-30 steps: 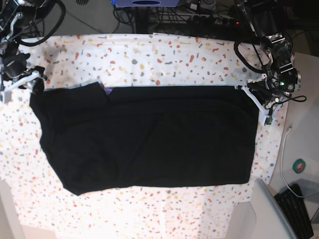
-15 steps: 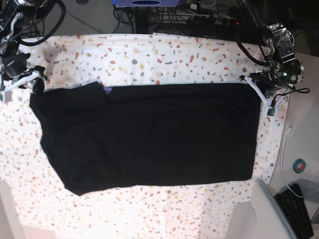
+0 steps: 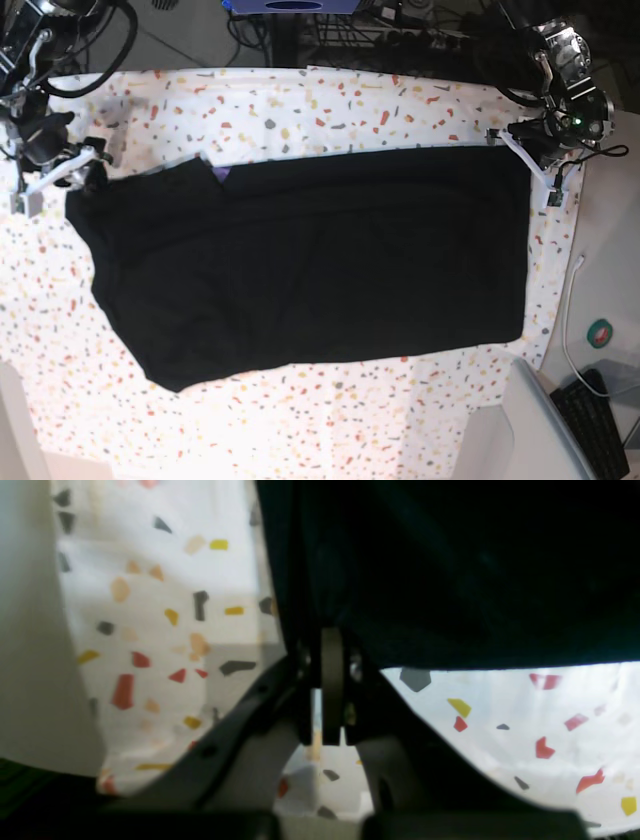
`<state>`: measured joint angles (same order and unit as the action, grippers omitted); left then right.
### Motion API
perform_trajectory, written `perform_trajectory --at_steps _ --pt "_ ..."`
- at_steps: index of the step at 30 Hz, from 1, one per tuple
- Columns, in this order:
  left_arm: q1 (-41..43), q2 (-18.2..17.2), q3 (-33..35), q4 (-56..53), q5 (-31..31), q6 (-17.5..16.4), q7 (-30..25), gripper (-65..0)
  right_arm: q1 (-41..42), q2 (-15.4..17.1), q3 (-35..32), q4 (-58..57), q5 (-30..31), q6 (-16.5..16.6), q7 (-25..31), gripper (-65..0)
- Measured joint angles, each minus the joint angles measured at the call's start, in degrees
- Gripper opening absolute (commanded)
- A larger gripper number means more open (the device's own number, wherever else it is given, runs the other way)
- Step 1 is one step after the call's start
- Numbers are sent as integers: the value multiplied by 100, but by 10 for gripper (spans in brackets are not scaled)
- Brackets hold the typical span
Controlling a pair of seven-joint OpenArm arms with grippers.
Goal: Layout the t-shirt on the table in an organized manner, then fold the t-shirt properly
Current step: 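Pull the collar edge taut between both grippers, spreading the shirt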
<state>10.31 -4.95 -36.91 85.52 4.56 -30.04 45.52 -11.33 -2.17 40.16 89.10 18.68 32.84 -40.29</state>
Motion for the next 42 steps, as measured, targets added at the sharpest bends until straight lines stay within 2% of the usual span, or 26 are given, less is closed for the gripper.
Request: perform_trajectory --at_steps 7,13,18,22,25,27,30,36,42 --pt "245 114 -17 619 -22 0 -20 -650 -2 -4 -380 -4 -44 0 24 -302" --pt "304 210 -205 612 2 -2 -4 -650 127 -17 -411 -7 -22 0 26 -302" --pt "376 284 -669 616 50 0 2 -479 116 -4 -411 -9 -26 0 22 -302" --pt "426 284 -892 625 -48 0 15 -276 116 -4 -411 -9 -24 0 22 -302" --pt "662 313 -1209 831 -1117 -17 4 -117 111 -7 -400 -9 -22 -2 24 -302" --pt "997 267 -1399 922 -2159 -66 -31 -74 111 -4 -400 -9 -44 0 22 -302" --pt "1373 243 -1436 623 -3165 -111 9 -71 105 -2 -402 -9 -44 0 20 -302" --pt "981 291 -1351 -181 -3335 -149 13 -71 94 9 -402 -9 -44 0 22 -302" --pt "798 280 -1346 -155 -3348 -140 -2 -71 87 11 -361 -9 -44 0 22 -302"
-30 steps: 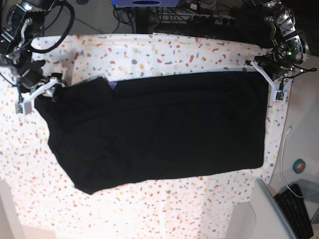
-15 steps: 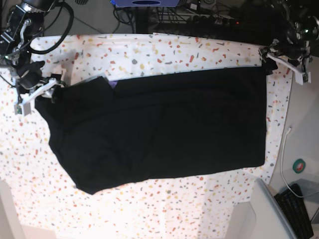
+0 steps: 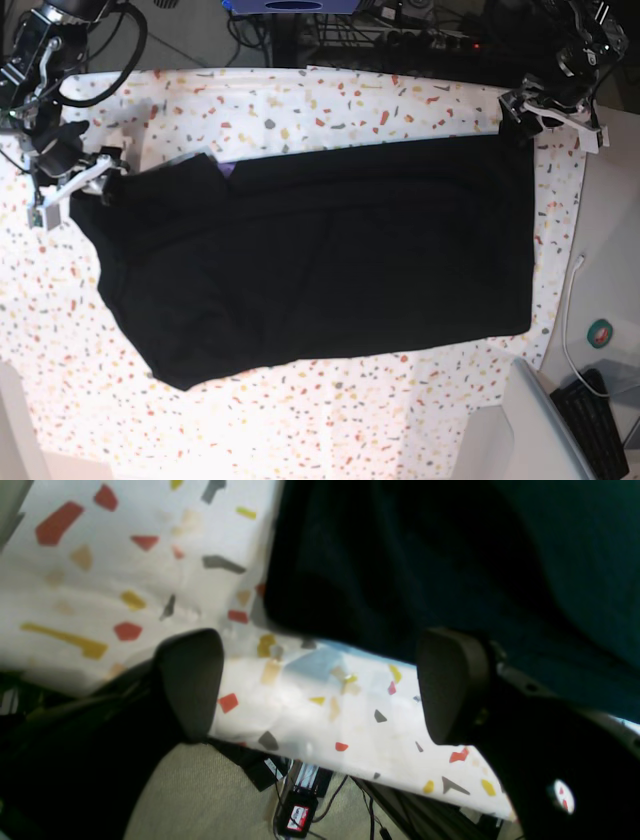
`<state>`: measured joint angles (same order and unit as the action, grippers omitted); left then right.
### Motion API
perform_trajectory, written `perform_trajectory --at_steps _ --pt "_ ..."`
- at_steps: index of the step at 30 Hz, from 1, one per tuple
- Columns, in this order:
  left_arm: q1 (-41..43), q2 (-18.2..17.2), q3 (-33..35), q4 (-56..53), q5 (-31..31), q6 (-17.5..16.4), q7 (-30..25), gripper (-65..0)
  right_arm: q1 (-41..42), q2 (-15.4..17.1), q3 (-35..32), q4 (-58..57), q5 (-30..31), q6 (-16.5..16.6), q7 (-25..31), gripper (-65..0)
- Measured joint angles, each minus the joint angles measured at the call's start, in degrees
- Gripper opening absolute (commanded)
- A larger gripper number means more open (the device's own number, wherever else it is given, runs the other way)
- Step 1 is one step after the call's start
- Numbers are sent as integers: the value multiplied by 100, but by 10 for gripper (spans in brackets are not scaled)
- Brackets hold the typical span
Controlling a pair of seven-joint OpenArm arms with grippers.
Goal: Layout the t-shirt on the table in an organized manner, then fold the t-shirt properly
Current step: 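Pull the collar edge taut between both grippers, spreading the shirt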
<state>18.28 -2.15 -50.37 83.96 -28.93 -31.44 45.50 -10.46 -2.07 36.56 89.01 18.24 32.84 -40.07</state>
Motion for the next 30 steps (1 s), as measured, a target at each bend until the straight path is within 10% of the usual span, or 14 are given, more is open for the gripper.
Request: perform_trajectory --at_steps 13,22,30 --pt "-874 -203 -31 -1349 -136 -48 -271 -82 13 -188 743 -402 343 11 275 -296" --pt "-986 -278 2 -1556 -20 -9 -114 -650 330 208 1261 -1862 1056 -15 256 -296" --pt "-970 -363 11 -1563 -7 -9 -87 -650 929 428 1534 -2802 1204 68 402 -296"
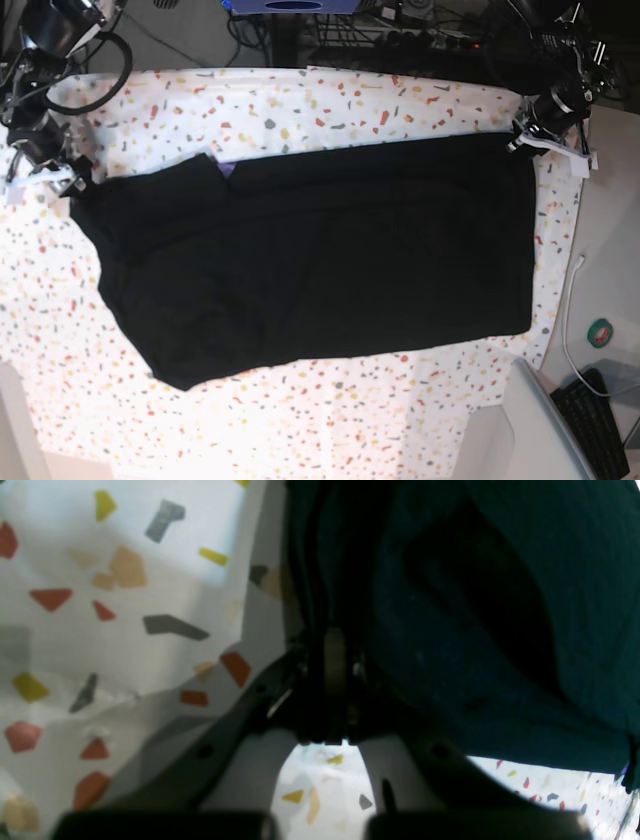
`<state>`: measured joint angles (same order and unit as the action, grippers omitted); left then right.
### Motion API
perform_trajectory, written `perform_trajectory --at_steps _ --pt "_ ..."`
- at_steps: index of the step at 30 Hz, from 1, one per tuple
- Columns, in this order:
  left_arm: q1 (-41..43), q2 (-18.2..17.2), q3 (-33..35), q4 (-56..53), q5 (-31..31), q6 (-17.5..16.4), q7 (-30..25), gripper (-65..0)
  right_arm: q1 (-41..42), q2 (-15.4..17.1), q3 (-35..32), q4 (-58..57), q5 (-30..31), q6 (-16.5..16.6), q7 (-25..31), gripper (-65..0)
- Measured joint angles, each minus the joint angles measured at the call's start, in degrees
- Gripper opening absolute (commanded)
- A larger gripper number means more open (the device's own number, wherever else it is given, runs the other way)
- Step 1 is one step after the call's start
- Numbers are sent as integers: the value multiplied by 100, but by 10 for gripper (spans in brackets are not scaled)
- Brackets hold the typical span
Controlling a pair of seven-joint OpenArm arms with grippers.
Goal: Layout the t-shirt on the table in an organized manner, then fold the t-shirt properly
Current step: 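Pull the collar edge taut between both grippers, spreading the shirt, then lift the t-shirt by the collar edge with both grippers and flip it over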
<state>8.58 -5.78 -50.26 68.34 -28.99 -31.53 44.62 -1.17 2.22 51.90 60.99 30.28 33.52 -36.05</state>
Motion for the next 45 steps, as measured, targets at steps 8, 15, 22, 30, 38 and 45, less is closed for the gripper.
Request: perform_trajectory --at_steps 8,15,22,30,38,45 --pt "-17 -7 0 7 343 -4 -44 -650 98 26 15 -151 9 -4 79 -411" --pt "-26 4 0 184 461 -4 74 -650 92 -68 13 -13 -149 -70 -175 -650" --pt "-101 -238 9 1609 356 317 1279 -650 -59 -164 -9 2055 -221 -1545 -2052 -650" --pt "-1598 -238 11 2848 387 955 3038 -650 1349 -48 -184 3222 -105 -3272 -3670 -650" --pt "-3442 -640 1604 2380 452 2011 3191 -650 3143 935 -1357 1394 -107 -4013 -3311 -650" --pt "-4951 -732 2699 -37 492 2406 2205 -650 4780 1937 -2618 -1088 -140 -4048 -2063 -650"
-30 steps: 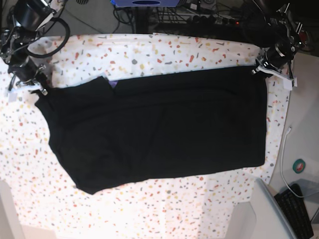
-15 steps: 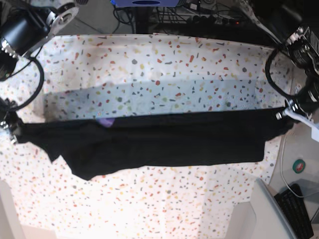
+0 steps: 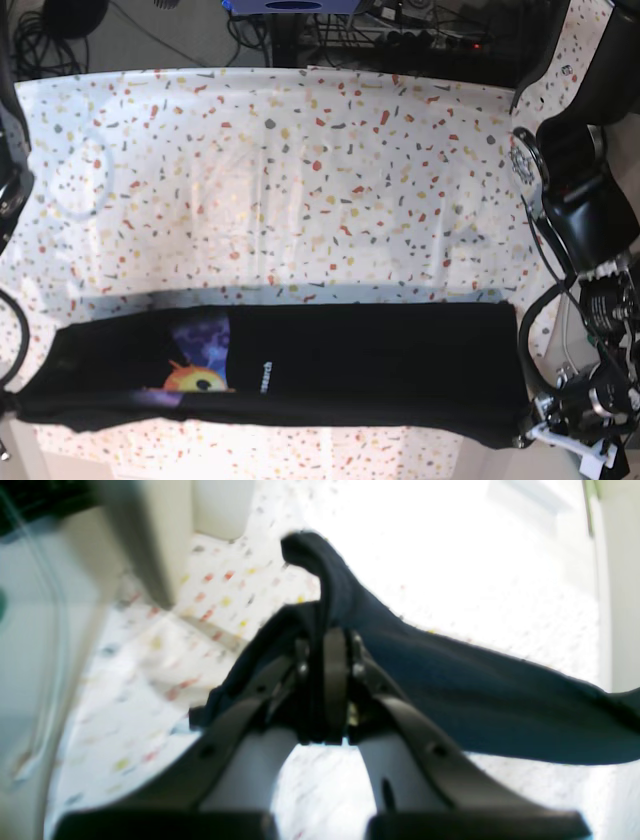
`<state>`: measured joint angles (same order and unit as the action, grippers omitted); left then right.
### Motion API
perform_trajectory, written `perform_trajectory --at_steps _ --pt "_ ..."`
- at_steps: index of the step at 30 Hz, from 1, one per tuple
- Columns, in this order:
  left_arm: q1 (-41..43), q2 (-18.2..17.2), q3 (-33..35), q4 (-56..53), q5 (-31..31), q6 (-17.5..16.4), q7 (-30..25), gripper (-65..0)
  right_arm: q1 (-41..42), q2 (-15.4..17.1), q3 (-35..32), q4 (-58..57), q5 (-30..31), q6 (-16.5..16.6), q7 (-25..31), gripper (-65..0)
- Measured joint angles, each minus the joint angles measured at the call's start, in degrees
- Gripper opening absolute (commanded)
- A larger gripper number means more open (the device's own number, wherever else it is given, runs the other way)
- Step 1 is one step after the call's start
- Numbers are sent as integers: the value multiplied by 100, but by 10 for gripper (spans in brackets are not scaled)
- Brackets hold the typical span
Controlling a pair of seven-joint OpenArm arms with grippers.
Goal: Layout the t-shirt on the table in an organized manner, then fold the t-shirt properly
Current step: 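Lift the t-shirt by the collar edge with both grippers and flip it over, then lay the t-shirt flat and release it with both grippers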
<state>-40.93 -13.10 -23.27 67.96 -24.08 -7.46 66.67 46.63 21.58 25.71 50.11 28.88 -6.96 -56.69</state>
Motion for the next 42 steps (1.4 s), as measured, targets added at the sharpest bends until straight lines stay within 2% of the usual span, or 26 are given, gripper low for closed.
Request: perform_trajectory --at_steps 4,6,8,11,16,19,23,28,32,34,37,42 --pt "-975 -46 560 -1410 -13 0 -802 -650 968 306 -686 -1080 92 44 752 -650" --pt "-1495 -4 721 -2033 -50 -13 -1119 -650 1364 380 -1005 -1368 50 33 1152 -650" --pt "-1902 22 841 -2470 -79 -20 -1403 -650 1615 457 -1248 -1403 79 42 1322 -650" --pt "-2352 37 833 -2778 -164 -42 -1639 -650 1952 533 -1471 -1392 111 52 1617 -650" --pt "-2540 -9 826 -2712 -175 -46 -1738 -650 2076 603 -1534 -1259 166 94 1611 -650" --pt "-1987 -4 833 -2524 -195 -52 -1773 -650 1598 654 -1506 -1084 177 129 1399 -650" --pt "-468 -20 839 -1810 -136 -7 -1668 -650 323 564 -1097 -551 140 66 953 -650" --pt "1252 -94 835 -723 -131 -7 -1650 -650 -1211 258 -411 271 105 37 560 -650" --pt "2221 -118 826 -289 -118 2 -1635 -650 -2409 -9 -50 588 59 24 680 -650" --pt "2732 -72 741 -120 -92 4 -1626 -650 -3042 -170 96 579 44 153 872 -650" --pt "3377 50 297 111 -105 0 -1602 -650 -3845 -358 426 566 68 619 1193 -650" --pt "3928 59 -116 461 -155 -50 -1572 -650 -4452 -380 769 721 166 1220 1331 -650"
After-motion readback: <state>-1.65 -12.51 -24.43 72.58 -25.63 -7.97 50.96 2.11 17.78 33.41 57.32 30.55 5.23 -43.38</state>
